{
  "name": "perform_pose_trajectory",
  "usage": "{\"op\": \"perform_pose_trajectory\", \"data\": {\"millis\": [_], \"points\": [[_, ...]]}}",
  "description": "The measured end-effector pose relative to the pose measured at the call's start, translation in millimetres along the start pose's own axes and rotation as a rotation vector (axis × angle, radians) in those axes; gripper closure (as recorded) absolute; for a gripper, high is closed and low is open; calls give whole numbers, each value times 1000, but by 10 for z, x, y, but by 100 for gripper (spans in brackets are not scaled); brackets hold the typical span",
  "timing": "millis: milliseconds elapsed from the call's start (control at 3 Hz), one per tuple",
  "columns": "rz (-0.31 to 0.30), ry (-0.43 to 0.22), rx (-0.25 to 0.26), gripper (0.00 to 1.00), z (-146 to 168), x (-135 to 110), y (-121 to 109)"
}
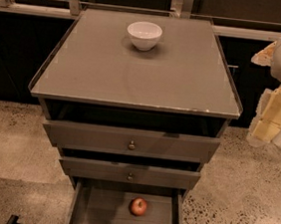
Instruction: Pick apple from bottom drawer and place on counter
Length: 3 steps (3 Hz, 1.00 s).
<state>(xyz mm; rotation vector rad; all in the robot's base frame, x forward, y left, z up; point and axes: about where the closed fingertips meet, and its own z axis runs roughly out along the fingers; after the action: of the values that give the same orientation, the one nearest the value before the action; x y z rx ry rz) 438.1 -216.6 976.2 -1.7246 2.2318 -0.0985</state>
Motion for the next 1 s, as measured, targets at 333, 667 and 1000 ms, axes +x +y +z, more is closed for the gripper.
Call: {"op": "perform_pose_trajectory", "data": {"millis": [333,667,1000], "points": [[0,0,0,0,1,0,0],[24,-57,20,0,139,18,84],[105,-193,-5,0,517,-11,505]]}}
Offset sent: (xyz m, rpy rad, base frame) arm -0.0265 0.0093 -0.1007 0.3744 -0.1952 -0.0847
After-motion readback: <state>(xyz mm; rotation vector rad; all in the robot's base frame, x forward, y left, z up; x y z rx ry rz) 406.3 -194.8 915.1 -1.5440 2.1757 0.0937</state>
